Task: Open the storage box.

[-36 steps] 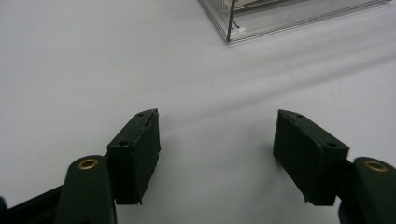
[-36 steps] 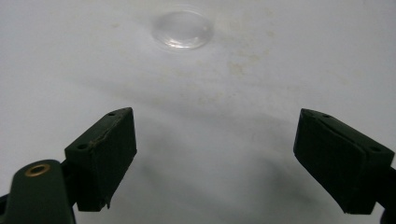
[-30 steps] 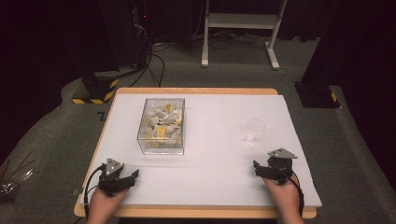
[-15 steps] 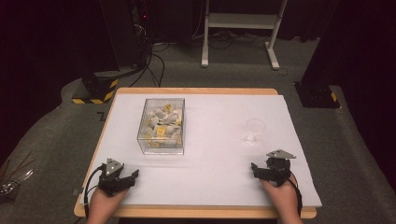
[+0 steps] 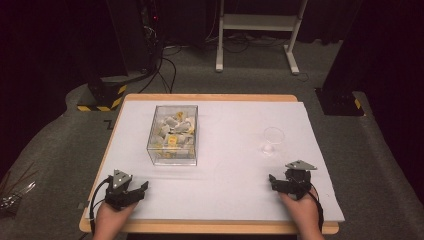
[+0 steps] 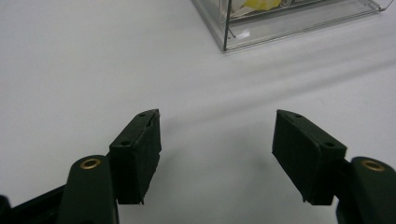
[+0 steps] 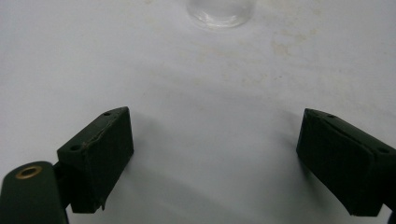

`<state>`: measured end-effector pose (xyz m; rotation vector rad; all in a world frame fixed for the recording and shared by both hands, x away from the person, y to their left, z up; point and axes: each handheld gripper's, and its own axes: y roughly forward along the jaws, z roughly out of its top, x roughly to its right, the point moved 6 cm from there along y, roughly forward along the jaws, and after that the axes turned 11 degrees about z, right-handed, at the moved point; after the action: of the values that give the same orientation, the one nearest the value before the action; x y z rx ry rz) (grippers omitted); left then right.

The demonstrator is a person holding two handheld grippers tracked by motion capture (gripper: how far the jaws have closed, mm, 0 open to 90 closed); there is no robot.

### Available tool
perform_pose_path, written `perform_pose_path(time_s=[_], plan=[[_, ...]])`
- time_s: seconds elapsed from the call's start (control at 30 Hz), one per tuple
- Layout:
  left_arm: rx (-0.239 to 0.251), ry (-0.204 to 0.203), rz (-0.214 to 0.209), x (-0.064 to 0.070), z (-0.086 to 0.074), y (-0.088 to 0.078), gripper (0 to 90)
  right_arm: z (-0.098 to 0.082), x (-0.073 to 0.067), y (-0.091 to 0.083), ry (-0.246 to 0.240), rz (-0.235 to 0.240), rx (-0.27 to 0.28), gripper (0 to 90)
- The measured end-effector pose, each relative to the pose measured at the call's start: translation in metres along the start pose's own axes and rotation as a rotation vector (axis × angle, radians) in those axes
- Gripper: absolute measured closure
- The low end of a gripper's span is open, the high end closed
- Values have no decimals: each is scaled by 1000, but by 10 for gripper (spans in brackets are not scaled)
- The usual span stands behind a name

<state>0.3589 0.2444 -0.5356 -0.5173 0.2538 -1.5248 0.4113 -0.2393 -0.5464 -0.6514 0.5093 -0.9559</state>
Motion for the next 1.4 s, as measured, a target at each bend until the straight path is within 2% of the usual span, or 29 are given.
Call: perform_pose_path(time_s=[0.07,0.1,0.13,0.23,0.27,0.33,0.43,0.47,0.5,0.53,0.6,0.7,0.8,0.83,0.87,0.9,0.97,1.0,1.1,1.13,1.23,1.27,1.4], plan=[[8,-10,-2,2,1,-1,327,0,0,0,0,0,0,103],[7,1,-7,2,2,-2,327,0,0,0,0,0,0,103],[12,-12,-15,5,4,-4,326,0,0,0,0,-1,0,104],[5,-1,-27,7,4,-6,327,0,0,0,0,0,0,104],[14,-31,-32,10,6,-6,324,0,0,0,0,-1,0,103],[11,-16,-40,11,6,-8,319,0,0,0,0,-1,0,103],[5,-13,-48,16,6,-9,316,0,0,0,0,-1,0,104],[13,-24,-50,18,7,-9,316,0,0,0,0,0,0,103],[-2,5,-52,17,6,-10,316,0,0,0,0,0,0,103],[2,-12,-53,21,6,-10,314,0,0,0,0,-1,0,104],[7,-17,-54,23,7,-10,312,0,0,0,0,0,0,103],[7,-11,-54,25,7,-10,311,0,0,0,0,-1,1,104],[5,14,-50,29,8,-11,308,0,0,0,0,-1,0,104],[9,5,-50,30,9,-10,308,0,0,0,0,-1,0,104],[-2,20,-50,30,9,-10,305,0,0,0,0,0,1,104],[2,7,-49,32,10,-9,305,0,0,0,0,0,1,104],[-12,21,-47,32,10,-8,304,0,0,0,0,0,1,103],[-13,-13,-58,35,12,-7,299,0,0,0,-1,-1,1,104],[1,6,-44,38,14,-6,291,0,0,0,0,-1,1,104],[-5,21,-43,44,14,-7,289,0,0,0,0,0,1,103],[0,11,-38,49,14,-7,290,0,0,0,3,0,0,104],[1,34,-30,53,15,-7,290,0,0,0,3,0,0,103],[17,19,-21,60,19,-4,290,0,0,0,0,-1,0,103]])
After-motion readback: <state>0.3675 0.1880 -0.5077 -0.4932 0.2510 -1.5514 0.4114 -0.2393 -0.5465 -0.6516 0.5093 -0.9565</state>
